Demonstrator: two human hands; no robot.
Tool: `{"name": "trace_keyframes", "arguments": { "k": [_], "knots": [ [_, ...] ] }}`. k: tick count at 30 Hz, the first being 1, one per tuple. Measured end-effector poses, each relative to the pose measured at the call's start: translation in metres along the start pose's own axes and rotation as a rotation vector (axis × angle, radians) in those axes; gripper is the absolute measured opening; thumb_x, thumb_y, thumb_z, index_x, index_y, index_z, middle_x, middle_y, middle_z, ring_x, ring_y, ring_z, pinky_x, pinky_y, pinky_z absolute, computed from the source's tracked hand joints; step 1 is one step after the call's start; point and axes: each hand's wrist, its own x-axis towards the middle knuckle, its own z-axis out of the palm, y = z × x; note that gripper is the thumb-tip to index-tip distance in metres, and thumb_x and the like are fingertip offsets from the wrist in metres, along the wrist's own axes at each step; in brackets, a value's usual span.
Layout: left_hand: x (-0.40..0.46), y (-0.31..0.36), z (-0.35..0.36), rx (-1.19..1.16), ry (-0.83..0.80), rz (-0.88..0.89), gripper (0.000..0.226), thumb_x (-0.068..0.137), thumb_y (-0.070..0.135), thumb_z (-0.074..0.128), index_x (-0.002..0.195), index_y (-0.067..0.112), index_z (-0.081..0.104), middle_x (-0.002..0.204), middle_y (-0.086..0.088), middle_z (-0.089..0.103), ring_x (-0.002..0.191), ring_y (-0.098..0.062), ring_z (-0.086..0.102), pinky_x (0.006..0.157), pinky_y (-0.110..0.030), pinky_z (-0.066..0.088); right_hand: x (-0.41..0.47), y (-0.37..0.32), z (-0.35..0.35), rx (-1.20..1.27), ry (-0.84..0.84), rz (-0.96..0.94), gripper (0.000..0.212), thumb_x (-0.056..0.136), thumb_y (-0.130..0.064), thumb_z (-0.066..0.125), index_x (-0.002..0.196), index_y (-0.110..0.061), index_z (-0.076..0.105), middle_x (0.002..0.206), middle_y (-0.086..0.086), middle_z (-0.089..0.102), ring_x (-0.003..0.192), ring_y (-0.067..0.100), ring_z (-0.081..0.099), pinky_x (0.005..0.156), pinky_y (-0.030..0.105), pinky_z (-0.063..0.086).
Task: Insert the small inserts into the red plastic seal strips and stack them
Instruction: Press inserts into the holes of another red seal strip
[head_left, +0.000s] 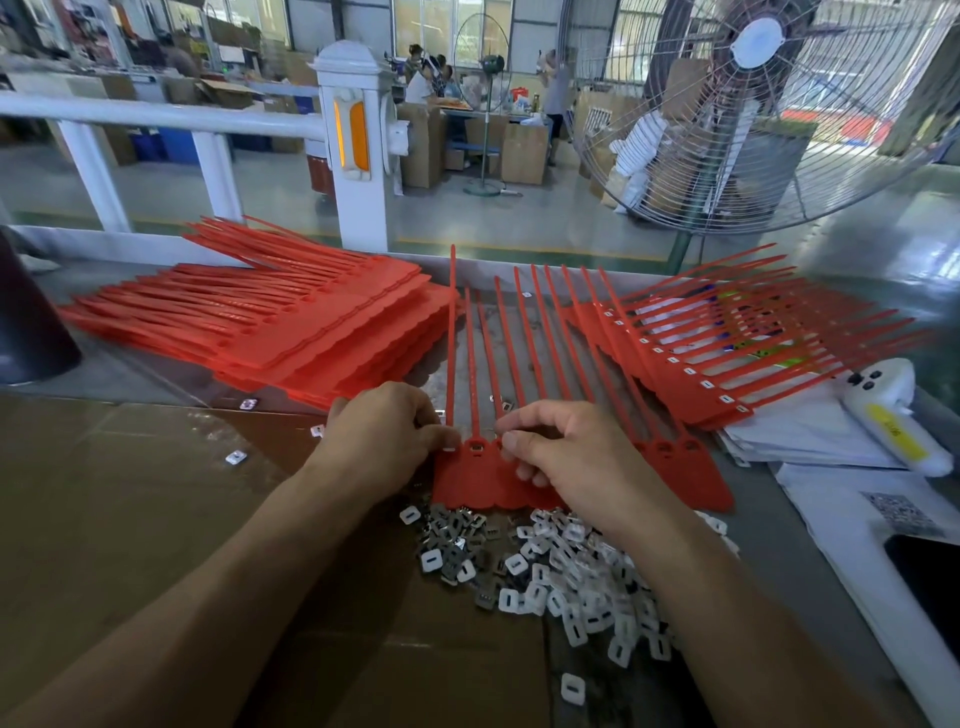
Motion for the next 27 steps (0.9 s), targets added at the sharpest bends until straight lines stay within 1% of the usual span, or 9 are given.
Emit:
{"name": "trace_keyframes", "arguments": {
  "k": [3,5,7,9,14,18,21,24,27],
  "knots": [
    [-0.0011,0.0032,0.0016,0.117,0.034,0.042,0.026,0.087,0.055,0.070,0.083,0.029,0.068,0.087,0.013,0.067,0.094,-0.013,0.060,0.103,-0.043,0.035,-0.0002,0.0012,0.0005,-0.005,0.010,0.005,0.011,0.096,-0.027,0.070,0.100,-0.036,0.075,0.085,-0.006,0.077,0.079,0.012,0.073,0.074,0.029,0.060],
    [-0.0018,0.0029,0.0018,0.136,0.032,0.048,0.025,0.089,0.054,0.069,0.085,0.030,0.068,0.089,0.013,0.067,0.097,-0.014,0.060,0.103,-0.043,0.035,-0.0011,0.0022,0.0005,-0.012,0.011,0.007,0.012,0.096,-0.029,0.070,0.102,-0.038,0.075,0.085,-0.004,0.077,0.084,0.017,0.073,0.079,0.035,0.061],
    [-0.0020,0.0005,0.0001,0.041,-0.005,0.016,0.021,0.089,0.050,0.071,0.084,0.029,0.070,0.087,0.013,0.067,0.094,-0.013,0.062,0.103,-0.047,0.042,-0.0019,0.0032,-0.0006,-0.003,0.010,0.007,0.014,0.097,-0.026,0.069,0.103,-0.037,0.075,0.085,-0.005,0.077,0.082,0.012,0.073,0.080,0.032,0.061],
    [-0.0017,-0.0010,-0.0027,-0.030,-0.043,-0.002,0.017,0.088,0.045,0.074,0.083,0.029,0.073,0.086,0.013,0.068,0.092,-0.012,0.063,0.102,-0.051,0.046,-0.0021,0.0034,-0.0019,0.004,0.010,0.007,0.015,0.098,-0.024,0.068,0.103,-0.036,0.075,0.085,-0.005,0.077,0.079,0.007,0.072,0.078,0.026,0.059],
    [0.0001,-0.0003,-0.0038,-0.002,-0.048,0.012,0.015,0.086,0.041,0.078,0.082,0.027,0.074,0.085,0.013,0.069,0.093,-0.015,0.064,0.101,-0.050,0.046,-0.0013,0.0027,-0.0006,0.017,0.004,-0.020,0.015,0.103,-0.023,0.062,0.104,-0.032,0.075,0.086,-0.012,0.077,0.071,0.001,0.069,0.064,0.013,0.051],
    [0.0007,0.0006,-0.0022,0.130,-0.031,0.066,0.017,0.089,0.047,0.072,0.085,0.031,0.070,0.087,0.017,0.065,0.098,-0.014,0.061,0.105,-0.047,0.039,-0.0013,0.0011,0.0006,0.033,0.030,-0.042,0.020,0.105,-0.028,0.057,0.098,-0.029,0.075,0.087,-0.010,0.078,0.070,0.004,0.070,0.062,0.015,0.051],
    [-0.0003,0.0032,0.0003,0.214,-0.018,0.081,0.019,0.092,0.049,0.067,0.093,0.031,0.071,0.095,0.014,0.068,0.104,-0.017,0.060,0.100,-0.043,0.030,-0.0002,0.0014,0.0012,0.064,0.043,-0.034,0.020,0.106,-0.027,0.054,0.101,-0.028,0.074,0.088,-0.009,0.079,0.070,0.006,0.071,0.062,0.018,0.051],
    [-0.0034,0.0019,0.0025,0.169,0.018,0.068,0.018,0.093,0.046,0.068,0.094,0.029,0.073,0.097,0.011,0.071,0.105,-0.019,0.061,0.101,-0.042,0.035,-0.0003,0.0013,0.0011,0.099,0.050,-0.022,0.018,0.106,-0.026,0.055,0.105,-0.026,0.074,0.088,-0.007,0.079,0.071,0.007,0.072,0.062,0.018,0.052],
    [-0.0034,0.0005,-0.0006,0.048,-0.019,0.019,0.017,0.090,0.046,0.072,0.090,0.028,0.074,0.088,0.015,0.068,0.095,-0.013,0.063,0.105,-0.049,0.043,-0.0007,0.0019,0.0004,0.109,0.066,-0.020,0.017,0.104,-0.027,0.059,0.102,-0.026,0.076,0.084,-0.007,0.078,0.067,0.004,0.069,0.061,0.014,0.051]
  ]
}}
